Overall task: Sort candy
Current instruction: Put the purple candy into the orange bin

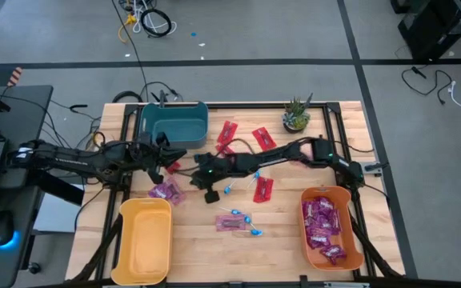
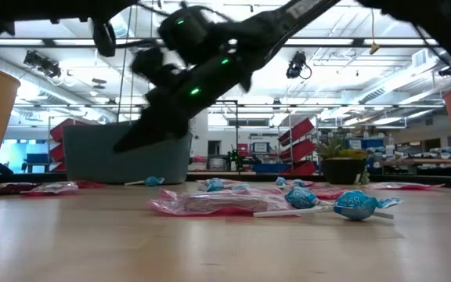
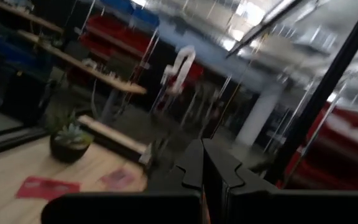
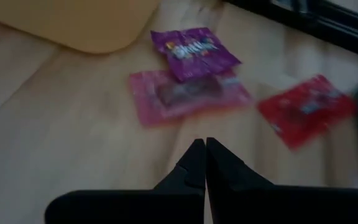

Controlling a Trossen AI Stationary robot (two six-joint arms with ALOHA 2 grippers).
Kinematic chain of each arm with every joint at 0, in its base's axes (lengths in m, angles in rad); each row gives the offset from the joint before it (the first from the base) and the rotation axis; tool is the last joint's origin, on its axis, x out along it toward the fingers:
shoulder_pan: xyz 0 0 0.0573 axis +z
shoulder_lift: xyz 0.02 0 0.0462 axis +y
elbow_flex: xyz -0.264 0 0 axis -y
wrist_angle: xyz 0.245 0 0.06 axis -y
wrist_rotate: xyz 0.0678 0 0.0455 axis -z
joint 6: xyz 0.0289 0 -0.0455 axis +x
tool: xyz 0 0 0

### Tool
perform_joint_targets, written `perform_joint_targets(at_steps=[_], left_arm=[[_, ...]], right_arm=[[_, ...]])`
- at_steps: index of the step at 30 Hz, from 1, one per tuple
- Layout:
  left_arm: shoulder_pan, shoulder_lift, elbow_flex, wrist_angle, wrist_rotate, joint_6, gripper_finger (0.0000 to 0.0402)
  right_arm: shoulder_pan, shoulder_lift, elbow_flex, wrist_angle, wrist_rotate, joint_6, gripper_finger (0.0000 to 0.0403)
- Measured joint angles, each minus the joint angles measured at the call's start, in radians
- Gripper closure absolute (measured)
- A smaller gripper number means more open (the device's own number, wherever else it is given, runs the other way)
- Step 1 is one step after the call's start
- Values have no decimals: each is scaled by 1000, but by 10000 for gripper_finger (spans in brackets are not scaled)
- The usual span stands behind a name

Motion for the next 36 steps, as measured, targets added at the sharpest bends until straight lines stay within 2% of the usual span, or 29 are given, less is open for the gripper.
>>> perform_joint_targets(at_steps=[6,9,13,18,22,29,36], left_arm=[[0,-6,148,-209,59,91,400],[0,-4,224,-377,41,91,400],[1,20,296,-645,-70,3,400],[0,50,351,-927,-17,-137,400],[0,70,353,-1109,49,-262,400],[0,136,353,-1415,74,-514,400],[0,215,353,-1502,169,-585,400]], right_arm=[[-5,-215,-222,7,20,14,403],[1,-325,-329,8,52,38,403],[3,-460,-448,43,66,64,403],[3,-578,-556,105,67,97,403],[2,-625,-615,158,86,99,403],[2,-630,-673,289,101,99,403],[2,-627,-695,347,101,125,403]])
